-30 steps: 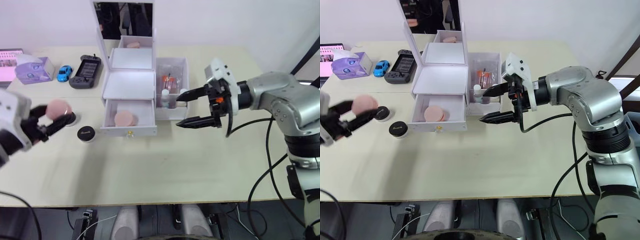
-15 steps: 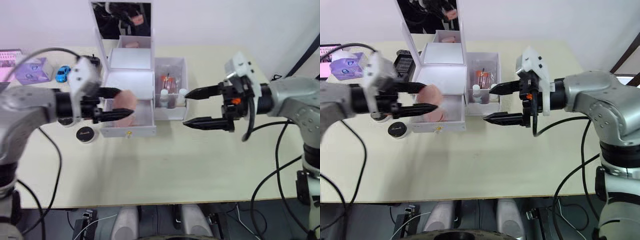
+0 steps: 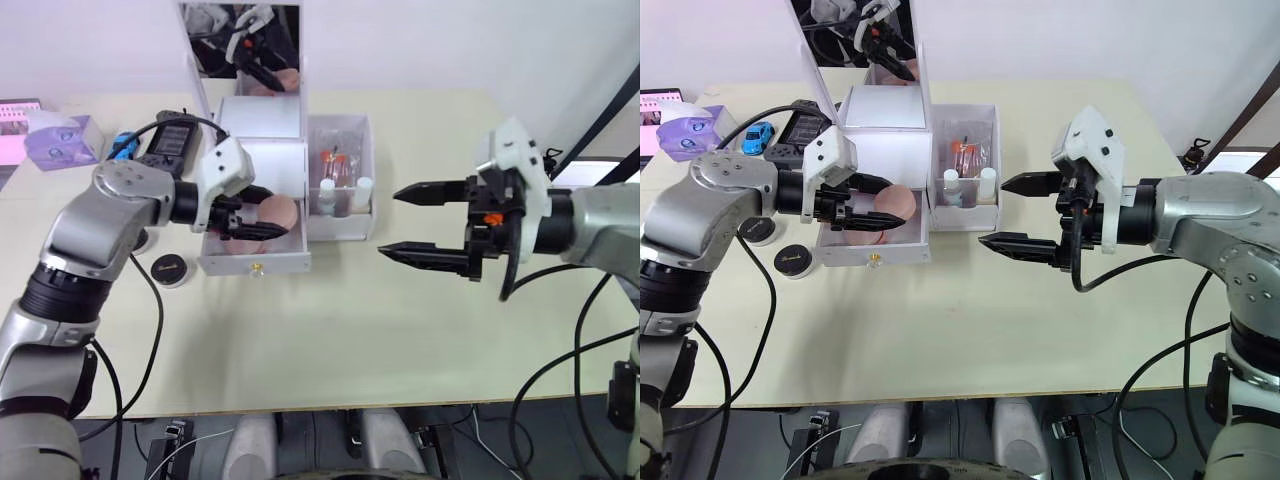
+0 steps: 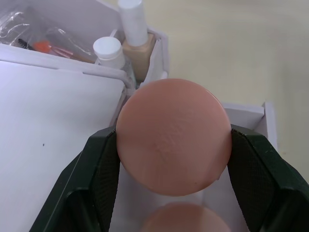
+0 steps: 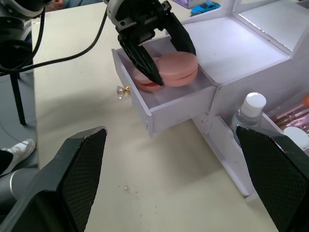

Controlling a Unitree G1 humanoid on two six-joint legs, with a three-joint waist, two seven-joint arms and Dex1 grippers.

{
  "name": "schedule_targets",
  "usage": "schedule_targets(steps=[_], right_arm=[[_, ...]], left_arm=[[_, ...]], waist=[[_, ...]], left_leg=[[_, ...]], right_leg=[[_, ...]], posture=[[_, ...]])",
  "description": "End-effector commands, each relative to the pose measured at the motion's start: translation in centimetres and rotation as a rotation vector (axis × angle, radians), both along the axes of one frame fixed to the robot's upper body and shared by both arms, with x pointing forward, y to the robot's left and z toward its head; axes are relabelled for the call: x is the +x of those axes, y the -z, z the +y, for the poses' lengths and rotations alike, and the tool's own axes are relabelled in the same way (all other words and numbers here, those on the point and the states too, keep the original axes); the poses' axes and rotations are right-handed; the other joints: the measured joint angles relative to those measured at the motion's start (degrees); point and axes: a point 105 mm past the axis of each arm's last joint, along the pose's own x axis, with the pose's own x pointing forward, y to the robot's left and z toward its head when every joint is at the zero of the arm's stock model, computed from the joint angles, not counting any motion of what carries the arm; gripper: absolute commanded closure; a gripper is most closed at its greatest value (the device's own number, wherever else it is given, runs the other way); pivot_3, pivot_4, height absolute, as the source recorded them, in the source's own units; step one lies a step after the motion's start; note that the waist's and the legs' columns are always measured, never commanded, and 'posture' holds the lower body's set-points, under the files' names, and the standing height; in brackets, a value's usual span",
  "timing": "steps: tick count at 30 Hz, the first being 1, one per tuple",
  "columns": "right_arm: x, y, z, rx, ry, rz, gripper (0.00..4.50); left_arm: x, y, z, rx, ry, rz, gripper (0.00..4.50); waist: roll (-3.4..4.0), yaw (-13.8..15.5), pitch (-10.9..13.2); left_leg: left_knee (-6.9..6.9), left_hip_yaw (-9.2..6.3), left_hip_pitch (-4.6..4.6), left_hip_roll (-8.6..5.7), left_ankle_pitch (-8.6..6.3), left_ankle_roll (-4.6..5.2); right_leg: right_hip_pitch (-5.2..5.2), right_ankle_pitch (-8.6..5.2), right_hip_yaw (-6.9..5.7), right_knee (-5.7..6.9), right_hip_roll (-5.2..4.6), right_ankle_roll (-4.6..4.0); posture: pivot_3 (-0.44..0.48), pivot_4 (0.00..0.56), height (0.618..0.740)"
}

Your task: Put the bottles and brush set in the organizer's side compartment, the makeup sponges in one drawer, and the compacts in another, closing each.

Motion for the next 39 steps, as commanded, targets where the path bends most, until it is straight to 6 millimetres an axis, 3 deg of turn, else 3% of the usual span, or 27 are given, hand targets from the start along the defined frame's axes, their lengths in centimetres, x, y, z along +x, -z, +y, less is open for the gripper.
schedule_targets(steps=[1,11,13,15,18,26,30,35,39], right_arm=[[-0.4,-1.0,-0.3,-0.001,0.022,-0.059,0.00],[0.0,-1.1,-0.5,-0.004,0.040,-0.069,0.00],[0.0,-1.1,-0.5,-0.005,0.040,-0.071,0.00],[0.1,-1.1,-0.5,-0.005,0.039,-0.071,0.00],[0.0,-1.1,-0.5,-0.005,0.031,-0.070,0.00],[0.3,-1.0,-0.2,-0.001,0.010,-0.061,0.00],[0.7,-1.0,0.1,-0.005,-0.020,-0.056,0.00],[1.1,-1.2,0.7,-0.007,-0.067,-0.051,0.00],[1.4,-1.4,0.9,-0.004,-0.092,-0.048,0.00]], left_arm=[[0.1,-0.4,-0.1,0.034,0.028,-0.038,1.86],[-0.2,0.5,-0.5,0.057,0.061,-0.019,1.86],[-0.3,0.3,-0.5,0.047,0.062,-0.016,0.79],[-0.3,-0.1,-0.4,0.043,0.060,-0.021,0.02],[-0.7,-1.2,0.1,0.031,0.075,-0.045,0.02],[-2.1,-6.6,2.4,-0.173,0.025,-0.081,0.02],[-4.8,-6.6,2.7,-0.210,0.083,-0.051,0.02],[-9.1,-3.5,3.8,-0.144,0.148,0.064,2.43],[-10.8,-1.2,5.5,-0.139,0.076,0.118,4.46]], waist=[[0.00,-0.01,0.00],[0.00,-0.01,0.00],[0.00,0.01,0.00],[0.00,0.01,0.00],[0.00,-0.01,0.00],[0.00,-0.10,0.00],[0.00,-0.29,0.00],[0.02,-0.49,0.01],[0.03,-0.27,0.02]], left_leg=[[0.01,0.00,0.00,0.00,0.00,0.00],[0.00,0.00,0.00,0.00,0.00,0.01],[0.01,0.00,0.00,0.00,0.00,0.01],[0.01,0.00,-0.01,0.00,0.00,0.01],[-0.01,0.00,-0.01,0.00,0.00,0.01],[0.00,-0.01,0.00,0.01,0.00,0.02],[0.00,0.00,0.01,0.00,-0.01,0.02],[-0.05,0.01,0.02,0.01,-0.02,0.03],[-0.02,0.01,0.04,0.03,-0.02,0.04]], right_leg=[[0.00,0.00,0.00,0.00,0.00,0.00],[0.00,0.00,0.00,0.00,0.00,0.01],[0.00,0.00,0.00,0.00,0.00,0.01],[0.00,0.00,0.01,0.00,0.00,0.01],[0.00,-0.02,0.01,0.00,0.00,0.03],[0.00,-0.03,0.01,0.01,0.00,0.05],[0.01,-0.03,0.02,0.01,-0.02,0.06],[-0.02,-0.06,0.02,0.02,-0.01,0.09],[-0.03,-0.06,0.02,0.03,-0.01,0.06]], posture=[[0.000,0.150,0.740],[0.000,0.150,0.740],[0.000,0.150,0.740],[0.000,0.150,0.740],[0.000,0.150,0.740],[0.000,0.150,0.740],[0.000,0.150,0.740],[0.000,0.150,0.740],[0.000,0.150,0.740]])
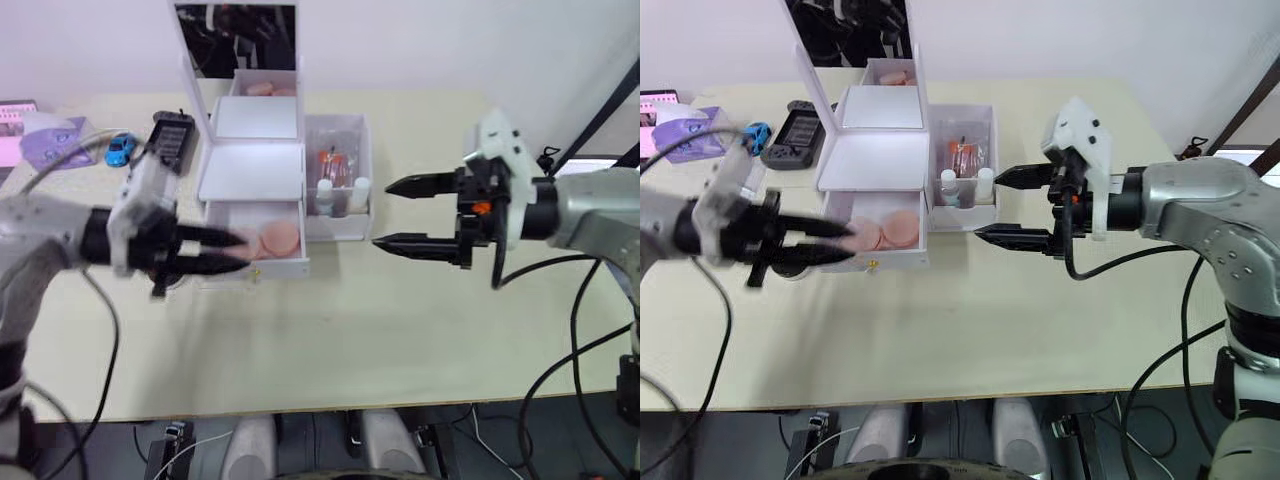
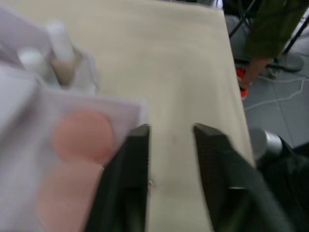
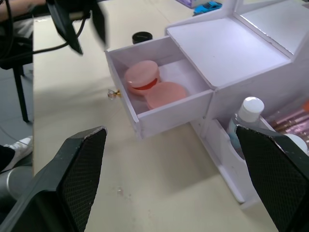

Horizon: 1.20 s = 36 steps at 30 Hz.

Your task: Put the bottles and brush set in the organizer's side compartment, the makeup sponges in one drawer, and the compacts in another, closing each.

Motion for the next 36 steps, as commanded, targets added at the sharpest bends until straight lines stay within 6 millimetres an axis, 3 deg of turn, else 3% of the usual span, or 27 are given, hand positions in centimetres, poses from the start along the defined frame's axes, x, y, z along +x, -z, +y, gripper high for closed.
schedule_targets(steps=[1,11,19,36], right_arm=[[0.0,-1.1,0.2,0.001,-0.034,-0.052,0.00],[0.5,-1.1,0.7,-0.019,-0.068,-0.056,0.00],[0.7,-1.3,0.6,-0.030,-0.063,-0.067,0.00],[0.2,-1.9,-0.3,-0.045,0.010,-0.098,0.00]], left_arm=[[-1.5,0.1,0.7,-0.007,-0.037,-0.037,4.46],[-1.0,4.9,1.9,-0.068,-0.270,-0.062,4.46],[1.2,5.6,1.2,-0.081,-0.305,-0.138,4.46],[7.7,3.7,1.1,-0.045,-0.328,-0.306,4.46]], waist=[[0.00,0.22,0.00],[-0.01,0.31,-0.01],[-0.01,0.38,-0.02],[0.00,0.39,-0.02]], left_leg=[[0.02,0.01,0.00,0.00,0.00,0.00],[0.12,0.04,-0.01,-0.03,0.00,-0.01],[0.12,0.04,-0.02,-0.04,0.00,-0.01],[0.08,0.03,-0.02,-0.03,0.00,-0.01]], right_leg=[[0.00,0.01,0.00,0.00,0.00,-0.02],[0.07,0.06,0.00,-0.04,-0.06,-0.09],[0.06,0.06,0.00,-0.04,-0.05,-0.09],[0.06,0.07,0.00,-0.03,-0.02,-0.08]], posture=[[0.000,0.150,0.740],[0.000,0.150,0.740],[0.000,0.150,0.740],[0.000,0.150,0.740]])
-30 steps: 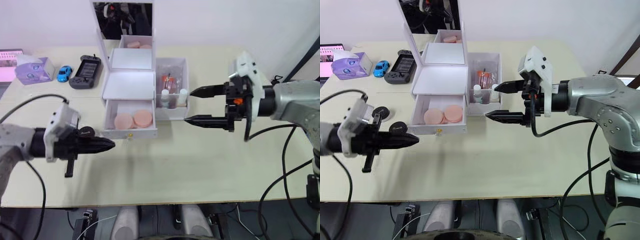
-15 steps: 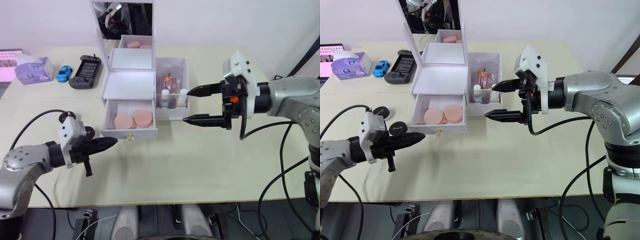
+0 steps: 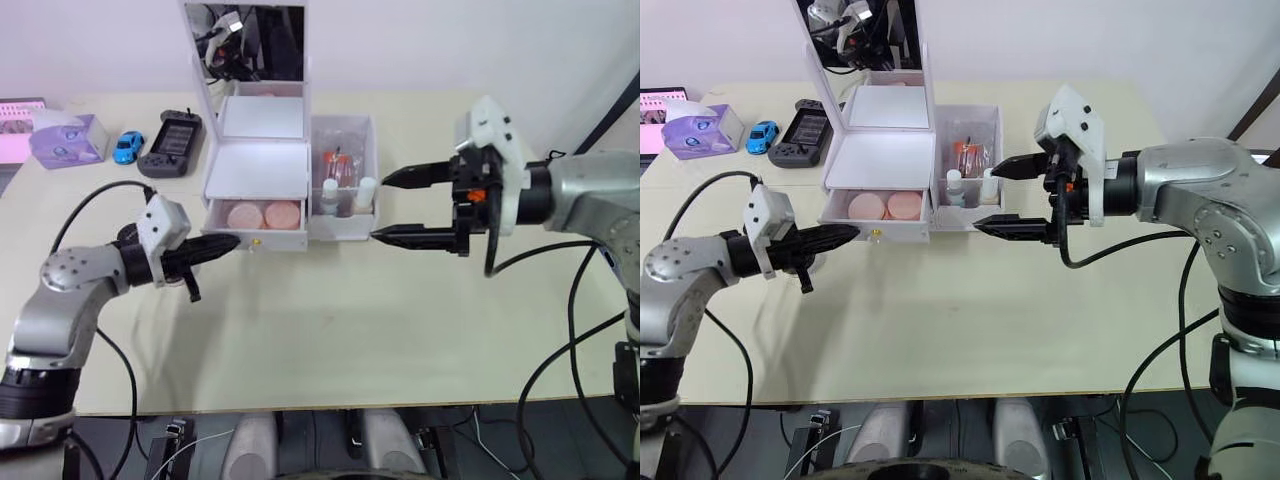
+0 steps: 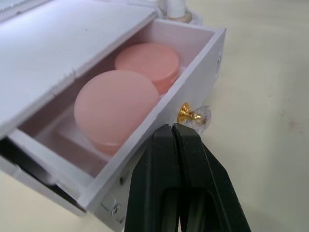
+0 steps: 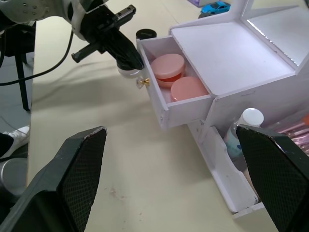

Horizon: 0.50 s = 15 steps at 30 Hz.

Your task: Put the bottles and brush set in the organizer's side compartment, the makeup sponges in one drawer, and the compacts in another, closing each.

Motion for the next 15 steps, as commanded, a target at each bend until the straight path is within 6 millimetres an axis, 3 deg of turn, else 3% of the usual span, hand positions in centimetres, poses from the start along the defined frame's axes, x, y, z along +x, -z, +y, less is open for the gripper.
schedule_targets(steps=[1,15], right_arm=[[-0.4,-1.2,-0.4,0.002,0.019,-0.060,0.00],[-1.0,-1.2,-0.5,0.012,0.038,-0.056,0.00]], left_arm=[[0.9,-0.7,-0.3,0.022,0.015,-0.050,4.46],[3.6,-1.6,-1.1,0.096,0.047,-0.112,4.46]], waist=[[0.00,-0.01,0.00],[0.00,-0.01,0.00]], left_leg=[[0.00,0.00,0.00,0.00,0.00,0.00],[-0.02,0.00,0.00,0.00,0.00,0.00]], right_leg=[[0.00,0.00,0.00,0.00,0.00,0.00],[0.00,0.01,0.00,0.01,0.00,0.02]], posture=[[0.000,0.150,0.740],[0.000,0.150,0.740]])
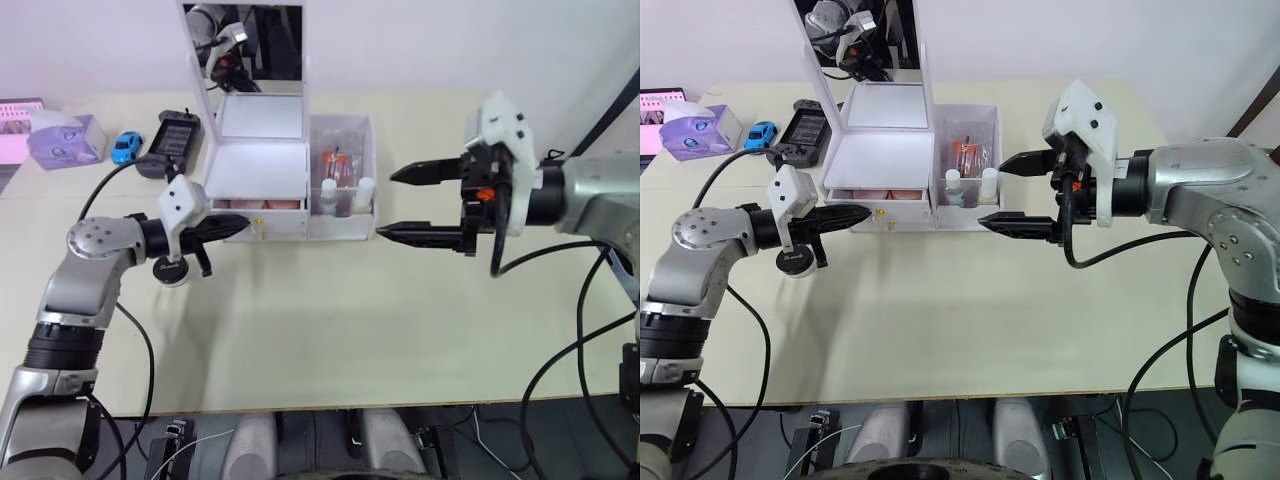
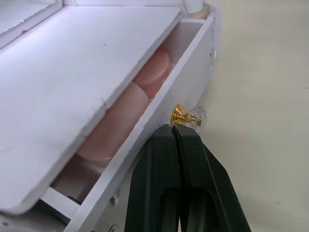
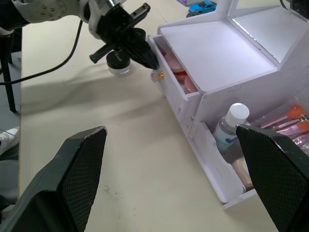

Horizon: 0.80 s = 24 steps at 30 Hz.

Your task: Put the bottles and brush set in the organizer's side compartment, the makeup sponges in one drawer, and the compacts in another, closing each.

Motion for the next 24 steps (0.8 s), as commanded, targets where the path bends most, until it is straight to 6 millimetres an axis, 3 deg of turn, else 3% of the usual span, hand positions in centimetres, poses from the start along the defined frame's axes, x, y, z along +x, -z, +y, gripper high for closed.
schedule_targets(steps=[1,10,24], right_arm=[[-0.5,-1.0,-0.2,0.009,0.004,-0.049,0.00],[-0.6,-0.9,-0.2,0.009,0.017,-0.058,0.00],[-1.0,-0.8,-0.2,0.018,0.013,-0.047,0.00]], left_arm=[[0.5,-1.4,-0.1,0.019,0.005,-0.061,4.46],[1.9,-1.7,0.2,0.015,-0.062,-0.079,4.46],[2.6,-1.0,-0.2,0.034,-0.085,-0.061,4.46]], waist=[[0.00,0.00,0.00],[0.00,0.00,0.00],[0.00,0.13,0.00]], left_leg=[[0.00,0.00,0.00,0.00,0.00,0.00],[0.01,0.00,0.00,0.00,0.00,0.00],[0.09,-0.02,0.00,0.00,0.01,0.01]], right_leg=[[0.00,0.00,0.00,0.00,0.00,0.00],[0.00,0.02,0.00,0.00,0.00,0.03],[0.03,0.07,0.00,0.04,0.00,0.06]], posture=[[0.000,0.150,0.740],[0.000,0.150,0.740],[0.000,0.150,0.740]])
